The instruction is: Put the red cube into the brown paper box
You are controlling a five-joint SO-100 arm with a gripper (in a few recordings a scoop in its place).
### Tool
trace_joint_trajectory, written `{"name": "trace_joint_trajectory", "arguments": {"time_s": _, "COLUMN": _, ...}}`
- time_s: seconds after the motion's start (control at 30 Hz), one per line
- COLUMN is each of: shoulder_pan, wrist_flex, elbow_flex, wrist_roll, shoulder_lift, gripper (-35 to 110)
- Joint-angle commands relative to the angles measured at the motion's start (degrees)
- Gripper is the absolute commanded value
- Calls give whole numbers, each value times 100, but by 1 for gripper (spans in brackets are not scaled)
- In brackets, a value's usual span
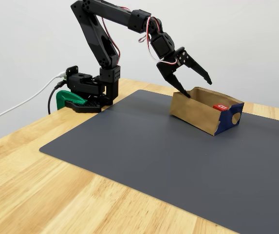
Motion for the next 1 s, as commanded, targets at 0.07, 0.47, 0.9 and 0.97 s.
{"name": "trace_joint_trajectory", "arguments": {"time_s": 0.07, "shoulder_pan": 536, "wrist_flex": 123, "elbow_flex": 229, "wrist_roll": -360, "shoulder_lift": 1160, "gripper": 1}}
{"name": "trace_joint_trajectory", "arguments": {"time_s": 0.47, "shoulder_pan": 1749, "wrist_flex": 501, "elbow_flex": 2118, "wrist_roll": -861, "shoulder_lift": 4781, "gripper": 0}}
{"name": "trace_joint_trajectory", "arguments": {"time_s": 0.9, "shoulder_pan": 1758, "wrist_flex": 2259, "elbow_flex": 2584, "wrist_roll": -659, "shoulder_lift": 6029, "gripper": 0}}
{"name": "trace_joint_trajectory", "arguments": {"time_s": 0.97, "shoulder_pan": 1688, "wrist_flex": 2417, "elbow_flex": 2584, "wrist_roll": -519, "shoulder_lift": 6029, "gripper": 0}}
